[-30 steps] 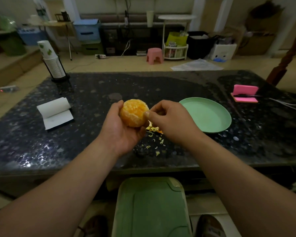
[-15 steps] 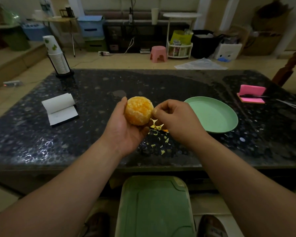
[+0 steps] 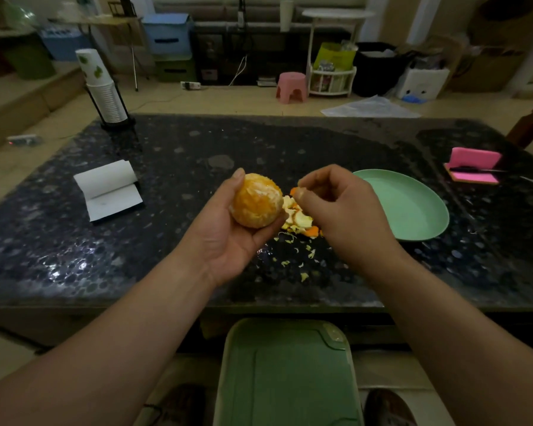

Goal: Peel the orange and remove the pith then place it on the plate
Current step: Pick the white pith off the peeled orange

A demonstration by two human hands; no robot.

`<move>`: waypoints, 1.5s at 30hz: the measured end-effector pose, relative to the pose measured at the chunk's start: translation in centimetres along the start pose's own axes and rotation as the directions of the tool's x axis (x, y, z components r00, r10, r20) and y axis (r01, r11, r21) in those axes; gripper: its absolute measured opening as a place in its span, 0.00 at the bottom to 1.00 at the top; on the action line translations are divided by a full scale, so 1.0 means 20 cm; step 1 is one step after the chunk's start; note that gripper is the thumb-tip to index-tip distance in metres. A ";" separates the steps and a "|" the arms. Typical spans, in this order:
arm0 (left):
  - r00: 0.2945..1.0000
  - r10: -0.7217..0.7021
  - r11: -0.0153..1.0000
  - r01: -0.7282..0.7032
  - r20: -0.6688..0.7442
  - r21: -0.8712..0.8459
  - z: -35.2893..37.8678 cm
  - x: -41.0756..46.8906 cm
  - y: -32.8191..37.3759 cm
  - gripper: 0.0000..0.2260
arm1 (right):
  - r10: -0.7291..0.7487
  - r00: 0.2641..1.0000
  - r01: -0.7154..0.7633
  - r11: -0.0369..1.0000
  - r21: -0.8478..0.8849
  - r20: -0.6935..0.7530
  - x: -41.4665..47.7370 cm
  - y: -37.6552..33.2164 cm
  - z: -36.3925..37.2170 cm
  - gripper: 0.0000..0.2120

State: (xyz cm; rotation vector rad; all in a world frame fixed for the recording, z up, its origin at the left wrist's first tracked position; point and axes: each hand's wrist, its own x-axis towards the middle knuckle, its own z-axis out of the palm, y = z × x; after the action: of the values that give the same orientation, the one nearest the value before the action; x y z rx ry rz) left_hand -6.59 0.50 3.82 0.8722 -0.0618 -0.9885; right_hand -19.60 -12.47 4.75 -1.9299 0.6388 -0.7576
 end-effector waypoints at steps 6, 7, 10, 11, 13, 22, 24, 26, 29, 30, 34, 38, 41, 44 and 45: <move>1.000 0.009 0.997 -0.010 0.009 0.071 -0.02 0.05 0.00 0.28 | -0.145 0.986 0.154 0.980 -0.129 0.078 -0.02 0.00 0.02 0.06; 1.000 -0.004 0.997 0.002 0.022 0.083 -0.01 0.05 0.00 0.28 | -0.139 0.986 0.151 0.979 -0.140 0.093 -0.02 0.00 0.03 0.07; 0.995 -0.071 0.987 0.060 0.067 0.150 -0.01 0.07 -0.02 0.27 | -0.105 0.986 0.128 0.976 -0.179 0.133 0.01 0.04 0.03 0.10; 0.993 -0.093 0.981 0.078 0.074 0.180 -0.01 0.07 -0.03 0.27 | -0.093 0.987 0.116 0.976 -0.182 0.128 0.02 0.05 0.03 0.10; 0.989 -0.130 0.963 0.109 0.067 0.246 0.00 0.09 -0.04 0.27 | -0.069 0.993 0.084 0.984 -0.158 0.099 0.04 0.07 0.02 0.09; 0.987 -0.123 0.988 0.113 0.103 0.104 0.04 0.09 -0.03 0.26 | 0.045 0.998 -0.042 0.997 0.065 -0.040 0.09 0.07 -0.05 0.03; 0.990 -0.095 0.994 0.088 0.107 0.067 0.04 0.09 -0.02 0.25 | 0.067 0.997 -0.066 0.996 0.054 -0.029 0.07 0.06 -0.06 0.01; 0.991 -0.066 0.996 0.058 0.117 0.069 0.04 0.09 -0.02 0.21 | 0.097 0.995 -0.099 0.993 0.059 0.037 0.06 0.04 -0.07 0.02; 0.990 -0.022 0.991 0.004 0.139 0.131 0.03 0.10 -0.03 0.18 | 0.120 0.987 -0.123 0.992 0.021 0.105 0.03 0.03 -0.04 0.04; 0.989 -0.013 0.989 -0.010 0.150 0.150 0.04 0.09 -0.03 0.19 | 0.124 0.987 -0.125 0.992 0.007 0.107 0.03 0.03 -0.04 0.04; 0.986 0.051 0.972 -0.086 0.160 0.220 0.04 0.10 -0.05 0.22 | 0.145 0.985 -0.146 0.989 0.003 0.089 0.03 0.03 -0.02 0.05; 0.979 0.173 0.920 -0.199 0.107 0.337 0.04 0.12 -0.07 0.27 | 0.154 0.985 -0.153 0.988 -0.023 0.079 0.04 0.04 -0.01 0.03; 0.969 0.230 0.883 -0.247 0.090 0.398 0.04 0.11 -0.09 0.27 | 0.130 0.990 -0.127 0.990 -0.069 0.055 0.03 0.04 0.00 0.03; 0.964 0.252 0.877 -0.264 0.082 0.403 0.05 0.11 -0.10 0.26 | 0.108 0.994 -0.106 0.992 -0.073 0.023 0.03 0.04 0.01 0.03; 0.964 0.255 0.877 -0.266 0.080 0.401 0.05 0.11 -0.11 0.26 | 0.101 0.995 -0.100 0.992 -0.075 0.012 0.02 0.04 0.02 0.03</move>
State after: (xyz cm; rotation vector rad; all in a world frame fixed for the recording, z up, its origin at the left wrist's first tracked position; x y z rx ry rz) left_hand -7.23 -2.28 2.37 1.2007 -0.4118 -0.7397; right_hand -19.08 -12.91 4.02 -1.9531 0.7584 -0.6632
